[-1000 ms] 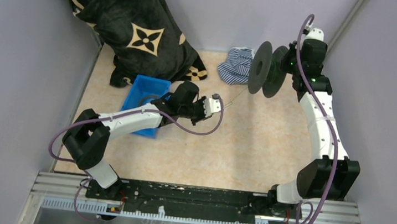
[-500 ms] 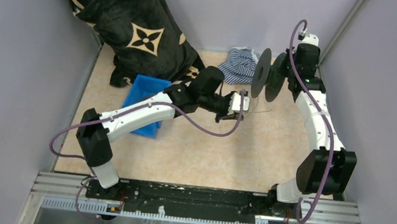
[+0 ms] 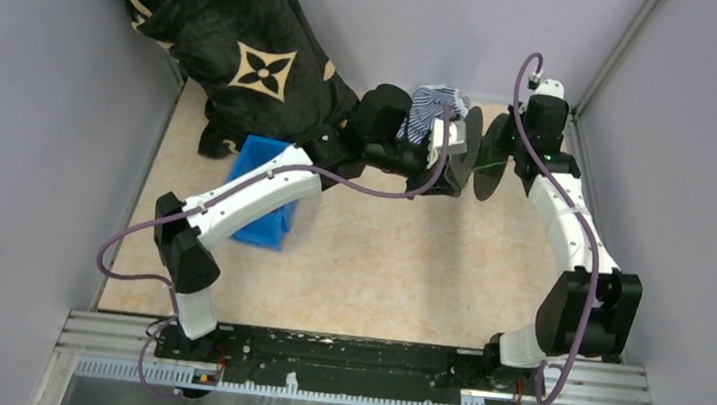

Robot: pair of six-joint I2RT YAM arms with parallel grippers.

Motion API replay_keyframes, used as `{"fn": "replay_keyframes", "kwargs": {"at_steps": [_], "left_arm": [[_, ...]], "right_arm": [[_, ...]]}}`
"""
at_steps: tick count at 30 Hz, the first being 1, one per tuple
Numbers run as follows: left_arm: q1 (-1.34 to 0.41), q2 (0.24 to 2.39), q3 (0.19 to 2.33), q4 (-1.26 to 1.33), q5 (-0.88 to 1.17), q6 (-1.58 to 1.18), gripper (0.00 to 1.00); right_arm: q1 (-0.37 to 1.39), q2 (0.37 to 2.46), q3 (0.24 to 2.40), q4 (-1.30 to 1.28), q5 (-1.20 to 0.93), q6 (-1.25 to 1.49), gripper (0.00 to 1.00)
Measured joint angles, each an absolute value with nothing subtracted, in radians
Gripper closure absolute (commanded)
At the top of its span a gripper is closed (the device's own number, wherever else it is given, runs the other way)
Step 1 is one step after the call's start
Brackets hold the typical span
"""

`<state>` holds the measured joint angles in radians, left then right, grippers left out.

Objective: Wrap the cables

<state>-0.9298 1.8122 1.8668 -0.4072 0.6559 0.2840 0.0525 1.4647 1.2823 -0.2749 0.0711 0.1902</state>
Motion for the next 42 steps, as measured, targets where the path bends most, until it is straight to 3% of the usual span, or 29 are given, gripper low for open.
{"fn": "replay_keyframes", "kwargs": {"at_steps": [16,42], "left_arm": [[-0.736,1.812,1.853,-0.284,0.635,-0.136,1.0],[-0.632,2.001,2.021,-0.152,0.65,-0.342,1.0]], "right_arm": [[0.07,1.316,1.158,-0.249,-0.03,0.146,1.0],[0.174,1.21,1.032,-0.23,-0.282,-0.008,1.0]]}}
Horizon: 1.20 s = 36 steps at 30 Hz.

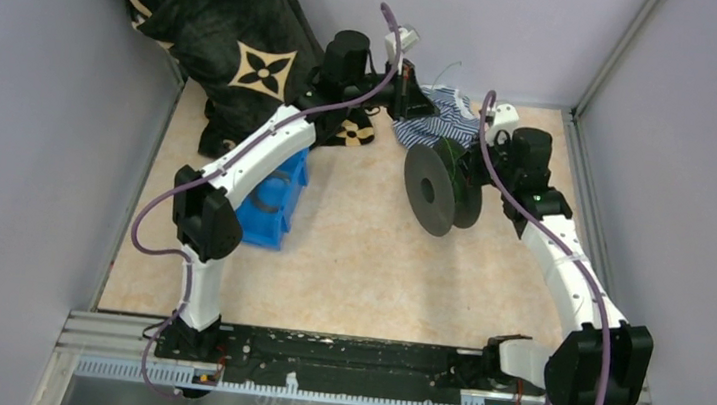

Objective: Wrap the cables

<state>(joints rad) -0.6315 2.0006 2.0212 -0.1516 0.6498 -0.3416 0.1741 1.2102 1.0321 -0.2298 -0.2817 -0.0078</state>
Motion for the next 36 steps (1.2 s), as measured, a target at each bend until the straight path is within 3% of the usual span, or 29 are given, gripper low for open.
{"fn": "replay_keyframes", "kwargs": {"at_steps": [14,29,36], "left_arm": [[-0.571,2.027,2.019,-0.125,0.657,-0.356,1.0],[-0.527,2.013,1.751,-0.041,0.686,-0.347,1.0],[-0.519,1.969,1.676,-0.007,0.716,-0.348,0.94]], "right_arm": [[0.177,1.176,1.008,-0.247,-0.455,-0.079,1.0],[0.177,1.152,1.008,-0.279,-0.519,-0.094,1.0],[0.177,1.151,1.009,-0.285,-0.517,-0.094,1.0]]}}
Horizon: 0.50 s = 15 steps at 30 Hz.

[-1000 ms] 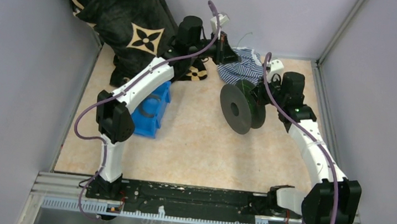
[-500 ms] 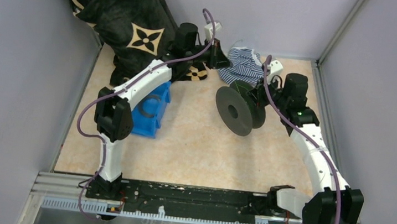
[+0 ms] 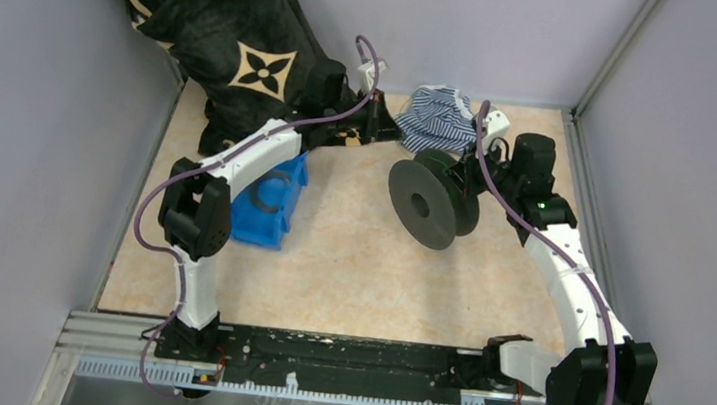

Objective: Wrap the cables

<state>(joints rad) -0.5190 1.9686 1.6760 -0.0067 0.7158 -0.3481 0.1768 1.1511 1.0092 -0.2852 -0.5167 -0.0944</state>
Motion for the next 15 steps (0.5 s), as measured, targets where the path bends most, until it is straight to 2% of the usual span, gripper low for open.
{"fn": "replay_keyframes", "kwargs": {"at_steps": [15], "left_arm": [[-0.514,1.954,1.614,0.022,0.757,-0.357,0.76]], "right_arm": [[0.177,1.138,1.034,-0.333,-0.517,-0.097,1.0]]}}
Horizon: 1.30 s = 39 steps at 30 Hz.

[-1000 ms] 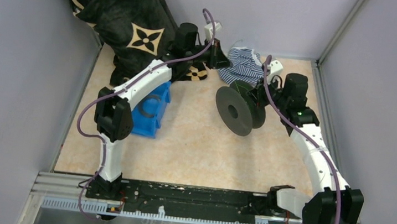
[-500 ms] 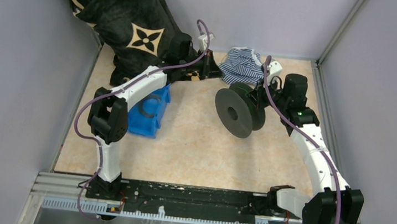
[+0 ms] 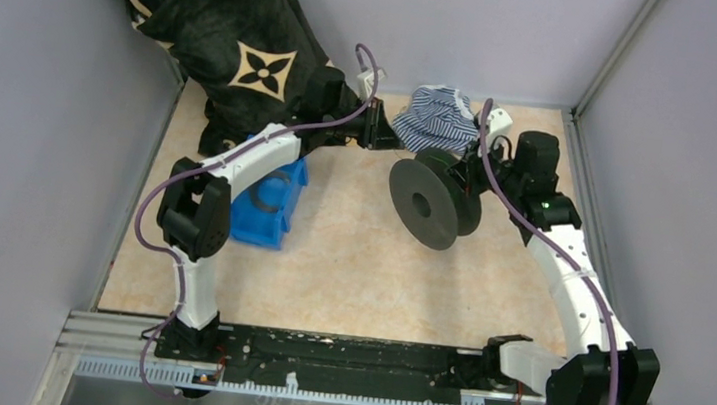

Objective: Wrap the cables

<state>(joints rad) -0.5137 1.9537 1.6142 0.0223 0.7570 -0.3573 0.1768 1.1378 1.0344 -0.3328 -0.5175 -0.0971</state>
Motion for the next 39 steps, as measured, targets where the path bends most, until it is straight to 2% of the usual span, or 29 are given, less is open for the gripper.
{"fn": "replay_keyframes", "kwargs": {"at_steps": [17,31,39], "left_arm": [[-0.488,1.952,1.586,0.016,0.797,-0.365,0.47],[-0.466,1.943,1.522,0.014,0.846,-0.341,0.37],[-0.447,1.913,1.465,0.022,0.895,-0.316,0.24]], "right_arm": [[0.177,1.13,1.075,-0.377,-0.52,-0.113,1.0],[0.177,1.134,1.11,-0.425,-0.518,-0.128,1.0],[0.177,1.139,1.148,-0.455,-0.517,-0.149,1.0]]}}
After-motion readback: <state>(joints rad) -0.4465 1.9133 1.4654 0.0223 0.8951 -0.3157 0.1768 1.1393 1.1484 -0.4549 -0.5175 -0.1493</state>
